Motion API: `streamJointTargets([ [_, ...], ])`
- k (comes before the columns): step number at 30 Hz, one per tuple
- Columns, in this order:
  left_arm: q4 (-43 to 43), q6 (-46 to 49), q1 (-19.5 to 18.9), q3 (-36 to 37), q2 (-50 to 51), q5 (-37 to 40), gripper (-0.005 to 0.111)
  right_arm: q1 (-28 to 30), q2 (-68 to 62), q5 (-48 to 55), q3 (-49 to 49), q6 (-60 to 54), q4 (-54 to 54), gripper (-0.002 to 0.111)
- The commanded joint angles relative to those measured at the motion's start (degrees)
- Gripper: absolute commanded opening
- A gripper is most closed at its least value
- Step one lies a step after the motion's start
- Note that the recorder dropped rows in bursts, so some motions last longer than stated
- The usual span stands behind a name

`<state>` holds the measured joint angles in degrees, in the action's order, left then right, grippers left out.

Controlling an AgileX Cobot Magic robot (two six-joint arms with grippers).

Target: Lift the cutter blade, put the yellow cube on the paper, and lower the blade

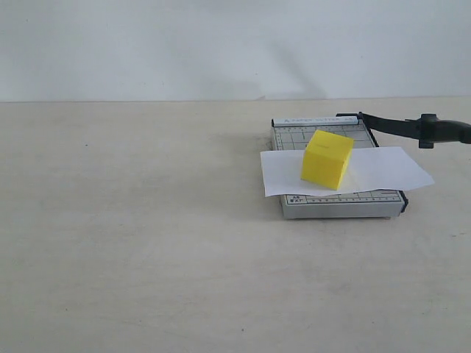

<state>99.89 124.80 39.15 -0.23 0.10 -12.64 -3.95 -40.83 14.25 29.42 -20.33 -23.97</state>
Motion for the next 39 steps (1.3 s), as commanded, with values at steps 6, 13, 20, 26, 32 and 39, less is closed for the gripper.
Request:
streamJointTargets([
  [6, 0.1, 0.3, 0.1, 0.2, -0.1, 0.6, 0.004, 0.0, 0.2, 1.0, 2.8, 0.5, -0.5, 0.038],
  [13, 0.1, 0.3, 0.1, 0.2, -0.1, 0.6, 0.004, 0.0, 0.3, 1.2, 2.8, 1.7, -1.8, 0.038],
  [20, 0.1, 0.3, 0.1, 0.2, -0.1, 0.6, 0.004, 0.0, 0.3, 1.4, 2.8, 1.7, -1.8, 0.038],
  [26, 0.1, 0.3, 0.1, 0.2, -0.1, 0.5, 0.004, 0.0, 0.3, 1.0, 2.8, 1.8, -1.8, 0.036],
  [32, 0.1, 0.3, 0.1, 0.2, -0.1, 0.5, 0.004, 0.0, 0.3, 1.7, 4.4, 2.4, -2.1, 0.0],
  [39, 0.1, 0.3, 0.1, 0.2, -0.1, 0.4, 0.004, 0.0, -6.7, 15.9, 15.8, 5.2, 3.9, 0.035],
])
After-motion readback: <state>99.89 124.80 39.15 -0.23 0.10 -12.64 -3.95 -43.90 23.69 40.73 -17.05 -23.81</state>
